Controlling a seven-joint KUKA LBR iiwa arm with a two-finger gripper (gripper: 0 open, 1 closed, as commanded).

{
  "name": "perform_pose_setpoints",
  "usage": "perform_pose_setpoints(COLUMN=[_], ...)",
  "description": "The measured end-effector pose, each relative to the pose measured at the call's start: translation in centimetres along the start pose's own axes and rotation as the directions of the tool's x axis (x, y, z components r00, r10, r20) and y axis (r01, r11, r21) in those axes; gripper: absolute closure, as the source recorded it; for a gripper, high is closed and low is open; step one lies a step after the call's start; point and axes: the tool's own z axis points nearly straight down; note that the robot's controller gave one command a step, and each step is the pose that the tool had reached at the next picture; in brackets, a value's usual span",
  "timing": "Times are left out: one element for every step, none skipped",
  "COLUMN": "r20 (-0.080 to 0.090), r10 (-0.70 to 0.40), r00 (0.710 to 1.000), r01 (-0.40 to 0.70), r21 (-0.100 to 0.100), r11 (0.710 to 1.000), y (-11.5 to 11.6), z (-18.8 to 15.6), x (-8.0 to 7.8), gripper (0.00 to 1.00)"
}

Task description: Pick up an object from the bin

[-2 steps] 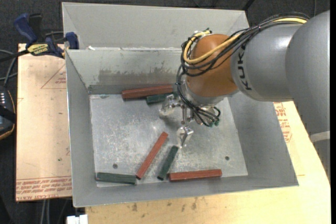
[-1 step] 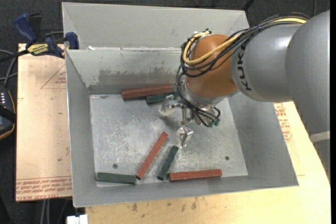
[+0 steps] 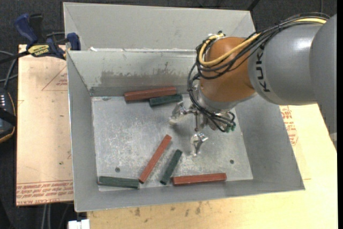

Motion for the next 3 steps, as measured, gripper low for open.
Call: perform_pose_setpoints(r20=[0.01,0.01,-0.001], r10=[-0.183,-0.183,-0.2], r00=[0.983,0.983,0.98], r01=[0.183,0.183,0.2], r21=[0.013,0.013,0.001], r11=[0.983,0.983,0.98], y=[6.5,6.5,8.3], z=[0.9,0.9,-9.7], x=[-1.8,-1.8,-2.3], gripper=[1.0,1.0,1.0])
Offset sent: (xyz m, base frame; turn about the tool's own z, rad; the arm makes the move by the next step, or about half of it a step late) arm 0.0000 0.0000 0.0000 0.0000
